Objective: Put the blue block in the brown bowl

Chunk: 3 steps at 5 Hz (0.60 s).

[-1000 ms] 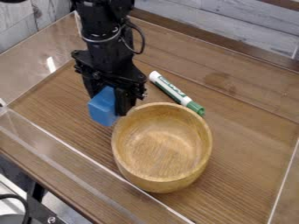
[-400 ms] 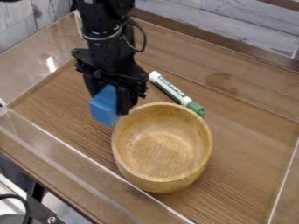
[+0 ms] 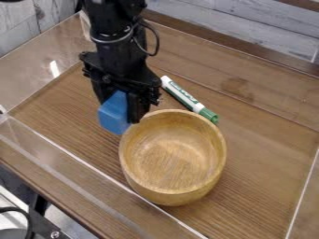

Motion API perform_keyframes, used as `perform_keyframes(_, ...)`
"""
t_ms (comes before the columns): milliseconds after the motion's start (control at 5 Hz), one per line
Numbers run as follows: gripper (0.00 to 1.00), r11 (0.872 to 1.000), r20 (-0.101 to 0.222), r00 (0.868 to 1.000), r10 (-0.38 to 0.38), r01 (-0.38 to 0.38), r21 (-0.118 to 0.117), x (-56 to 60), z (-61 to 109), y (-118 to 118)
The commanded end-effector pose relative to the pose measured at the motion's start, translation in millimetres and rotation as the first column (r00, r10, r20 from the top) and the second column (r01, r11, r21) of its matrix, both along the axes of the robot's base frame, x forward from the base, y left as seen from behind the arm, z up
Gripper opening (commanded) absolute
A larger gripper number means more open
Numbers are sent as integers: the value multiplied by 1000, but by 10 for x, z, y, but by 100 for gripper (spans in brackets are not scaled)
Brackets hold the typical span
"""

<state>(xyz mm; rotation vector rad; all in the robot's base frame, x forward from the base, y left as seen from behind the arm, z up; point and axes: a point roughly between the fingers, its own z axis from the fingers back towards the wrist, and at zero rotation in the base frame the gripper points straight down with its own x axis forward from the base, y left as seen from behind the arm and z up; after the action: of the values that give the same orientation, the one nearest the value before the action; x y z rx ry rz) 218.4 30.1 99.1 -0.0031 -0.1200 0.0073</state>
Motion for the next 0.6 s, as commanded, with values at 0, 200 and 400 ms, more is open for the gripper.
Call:
perform_keyframes(0, 0, 1000, 49, 999, -3, 3, 4, 57, 119, -26)
perform_keyframes(200, 0, 1000, 50, 999, -3, 3, 2, 55, 125, -49)
perform_keyframes(400, 0, 1000, 50, 999, -3, 3, 0, 53, 131, -71)
